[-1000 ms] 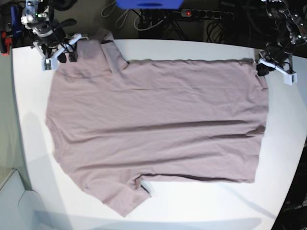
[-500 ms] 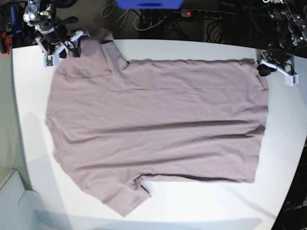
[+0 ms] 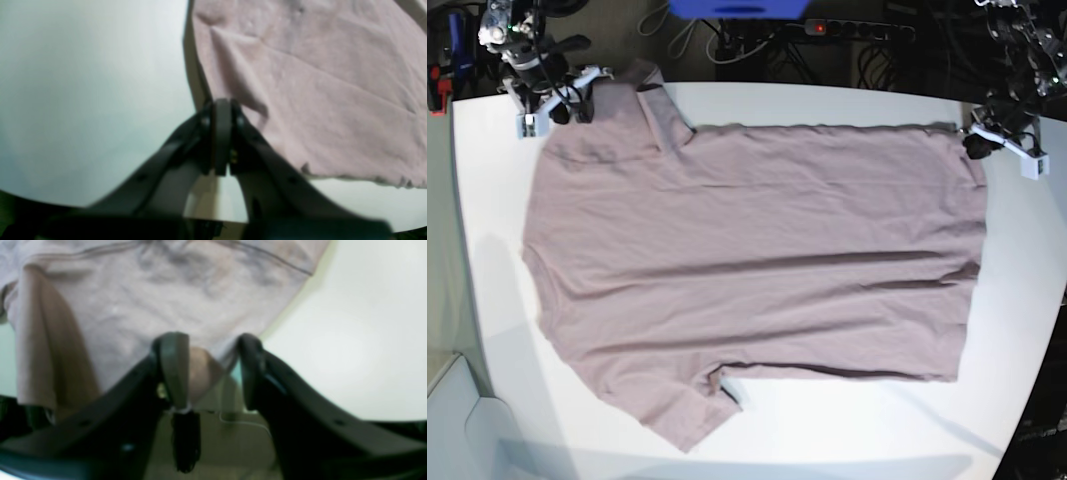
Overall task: Layout the t-shirt on the table in an organized manner, then fold the t-shirt properly
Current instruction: 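Lift the shoulder edge with both grippers and pull it taut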
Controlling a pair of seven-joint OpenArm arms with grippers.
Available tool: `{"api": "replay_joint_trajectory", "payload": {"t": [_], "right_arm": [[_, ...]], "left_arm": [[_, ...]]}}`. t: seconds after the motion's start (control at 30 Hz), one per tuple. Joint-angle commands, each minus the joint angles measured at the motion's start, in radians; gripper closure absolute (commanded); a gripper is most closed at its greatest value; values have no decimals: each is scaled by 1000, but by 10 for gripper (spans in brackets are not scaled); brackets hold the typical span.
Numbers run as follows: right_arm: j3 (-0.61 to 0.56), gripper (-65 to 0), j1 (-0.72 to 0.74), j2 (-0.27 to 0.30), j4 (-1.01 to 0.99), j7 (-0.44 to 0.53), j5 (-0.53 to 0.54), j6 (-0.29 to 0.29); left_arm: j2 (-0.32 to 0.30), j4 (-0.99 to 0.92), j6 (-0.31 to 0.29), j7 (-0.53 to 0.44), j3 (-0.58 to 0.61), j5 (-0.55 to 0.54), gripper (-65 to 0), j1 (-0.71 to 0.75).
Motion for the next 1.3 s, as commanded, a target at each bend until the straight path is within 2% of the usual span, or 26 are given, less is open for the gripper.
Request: {"api": "replay_joint_trajectory", "payload": {"t": [0.0,0.23,0.37,0.47,0.73,0.83,1.0,1.1,1.27], "right_arm": [[-15,-166,-12,0,-19,-71,-5,7],[-58,0,-18,3,-20,-71,-5,7],[-53,0,-15,6,-17,-68,-5,7],[-50,0,-12,29,4,-67,-5,7],[-47,0,-10,63,179,-73,-5,7],[-47,0,-19,62,233,-73,-5,7],[-47,0,-51,58,259,-71,-4,7],[-53,0,-64,58,259,-71,-4,10],[-50,0,-82,39,258,-70,-4,91]], "left_arm": [[-11,8,10,16,-3,15,-2,0],[-11,14,10,16,-3,14,-2,2],[-11,15,8,16,-3,14,-2,2],[-13,17,8,16,-3,12,-2,0],[-13,118,8,21,-3,12,-2,-27],[-13,170,8,76,-9,12,-2,-47],[-7,238,7,174,-128,12,-2,-69],[-10,250,7,199,-164,12,-2,-70],[-11,244,7,202,-192,12,-2,-63]]}}
